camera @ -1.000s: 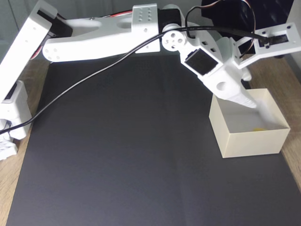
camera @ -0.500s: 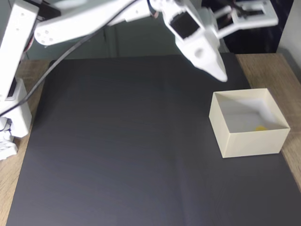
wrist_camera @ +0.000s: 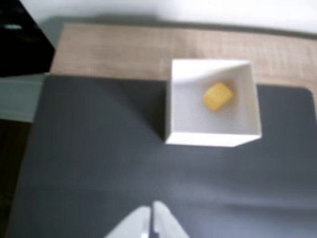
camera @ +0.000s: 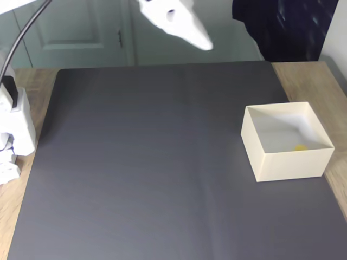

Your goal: Grasp a cube block and put it in the white box.

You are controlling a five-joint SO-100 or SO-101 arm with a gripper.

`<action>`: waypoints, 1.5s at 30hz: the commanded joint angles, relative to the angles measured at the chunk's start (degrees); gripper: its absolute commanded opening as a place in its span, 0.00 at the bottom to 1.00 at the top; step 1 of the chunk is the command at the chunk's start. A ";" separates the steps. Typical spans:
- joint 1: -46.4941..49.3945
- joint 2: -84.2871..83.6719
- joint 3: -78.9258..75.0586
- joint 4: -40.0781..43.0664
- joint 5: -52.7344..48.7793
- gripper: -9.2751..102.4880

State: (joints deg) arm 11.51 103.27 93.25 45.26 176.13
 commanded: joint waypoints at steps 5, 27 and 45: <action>-1.67 23.91 28.56 -12.04 -0.79 0.08; -1.76 67.15 74.53 -17.93 -1.41 0.08; -1.23 84.55 86.66 -9.14 -2.11 0.08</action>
State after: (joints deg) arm 10.46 186.94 179.82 35.60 174.02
